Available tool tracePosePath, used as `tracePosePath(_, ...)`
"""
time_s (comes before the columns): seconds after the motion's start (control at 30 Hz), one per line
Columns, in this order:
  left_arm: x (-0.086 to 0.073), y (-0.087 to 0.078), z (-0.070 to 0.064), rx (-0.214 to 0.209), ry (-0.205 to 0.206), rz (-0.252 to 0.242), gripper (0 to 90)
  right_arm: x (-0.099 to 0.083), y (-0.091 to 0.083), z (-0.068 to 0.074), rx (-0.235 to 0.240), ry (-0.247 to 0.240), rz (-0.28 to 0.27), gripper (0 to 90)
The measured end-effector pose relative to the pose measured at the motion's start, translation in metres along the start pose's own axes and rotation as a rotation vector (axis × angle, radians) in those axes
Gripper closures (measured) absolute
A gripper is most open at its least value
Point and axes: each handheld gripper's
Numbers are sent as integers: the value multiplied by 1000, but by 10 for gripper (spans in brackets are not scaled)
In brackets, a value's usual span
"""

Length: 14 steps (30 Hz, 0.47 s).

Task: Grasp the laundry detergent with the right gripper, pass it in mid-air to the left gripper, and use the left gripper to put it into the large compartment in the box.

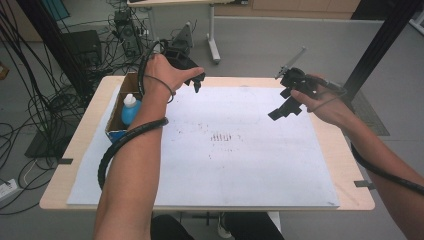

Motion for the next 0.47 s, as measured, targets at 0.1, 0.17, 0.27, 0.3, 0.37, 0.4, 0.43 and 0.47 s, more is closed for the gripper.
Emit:
tracePosePath(0.1, 0, 1, 0, 2, 3, 3, 114, 0, 1, 1, 2, -5, 0, 3)
tracePosePath(0.17, -1, 1, 0, -1, 1, 4, 114, 1, 0, 1, 2, -5, 0, 3)
tracePosePath(0.27, -1, 2, 1, -1, 0, 2, 114, 1, 1, 0, 2, -4, 1, 3)
tracePosePath(0.3, -2, 2, 1, -1, -1, 2, 114, 1, 1, 1, 4, -3, 0, 3)
tracePosePath(0.37, -2, 2, 1, 3, 6, 3, 114, 1, 2, 1, 4, -7, 0, 3)
tracePosePath(0.4, -2, 2, 1, 2, 8, 3, 114, 1, 2, 1, 5, -4, 1, 3)
tracePosePath(0.43, -3, 3, 1, 0, 9, 2, 114, 0, 2, 1, 7, -4, 0, 3)
tracePosePath(0.47, -3, 3, 1, -2, 10, 1, 114, 0, 2, 1, 6, -4, -1, 3)
Point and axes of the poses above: each handheld gripper's, and its own axes: y roughly forward along the jaws, x roughly out of its top, z roughly to its left, and after that the axes turned 11 degrees about -z, right-handed
